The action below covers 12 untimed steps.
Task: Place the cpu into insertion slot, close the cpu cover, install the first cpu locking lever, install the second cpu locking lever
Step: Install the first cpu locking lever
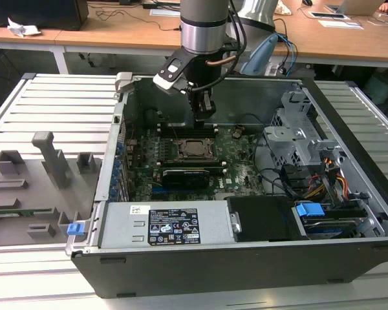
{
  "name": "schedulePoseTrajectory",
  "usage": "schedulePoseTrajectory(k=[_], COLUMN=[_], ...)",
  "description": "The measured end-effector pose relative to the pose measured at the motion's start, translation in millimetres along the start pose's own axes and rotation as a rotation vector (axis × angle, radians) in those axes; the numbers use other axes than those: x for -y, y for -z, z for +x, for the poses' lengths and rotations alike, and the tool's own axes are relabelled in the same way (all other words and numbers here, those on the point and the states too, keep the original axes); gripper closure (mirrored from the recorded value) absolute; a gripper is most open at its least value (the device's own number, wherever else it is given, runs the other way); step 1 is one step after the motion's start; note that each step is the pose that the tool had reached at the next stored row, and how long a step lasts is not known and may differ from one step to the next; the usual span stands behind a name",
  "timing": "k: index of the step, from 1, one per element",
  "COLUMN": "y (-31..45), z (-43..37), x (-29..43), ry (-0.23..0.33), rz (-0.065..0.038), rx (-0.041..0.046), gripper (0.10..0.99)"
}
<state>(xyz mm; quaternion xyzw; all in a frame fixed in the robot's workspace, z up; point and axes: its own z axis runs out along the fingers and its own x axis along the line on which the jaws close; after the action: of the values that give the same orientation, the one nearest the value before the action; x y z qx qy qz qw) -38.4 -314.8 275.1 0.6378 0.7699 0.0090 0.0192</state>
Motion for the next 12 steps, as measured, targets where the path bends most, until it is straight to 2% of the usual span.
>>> schedulePoseTrajectory(k=[4, 7, 12], y=[-0.4, -0.6, -0.7], z=[0.1, 0.1, 0.1], x=[0.2, 0.2, 0.2], ry=[0.017, 0.061, 0.215], rz=[0.000, -0.001, -0.004], rx=[-0.0005, -0.0024, -0.0081], gripper=[0.980, 0.980, 0.980])
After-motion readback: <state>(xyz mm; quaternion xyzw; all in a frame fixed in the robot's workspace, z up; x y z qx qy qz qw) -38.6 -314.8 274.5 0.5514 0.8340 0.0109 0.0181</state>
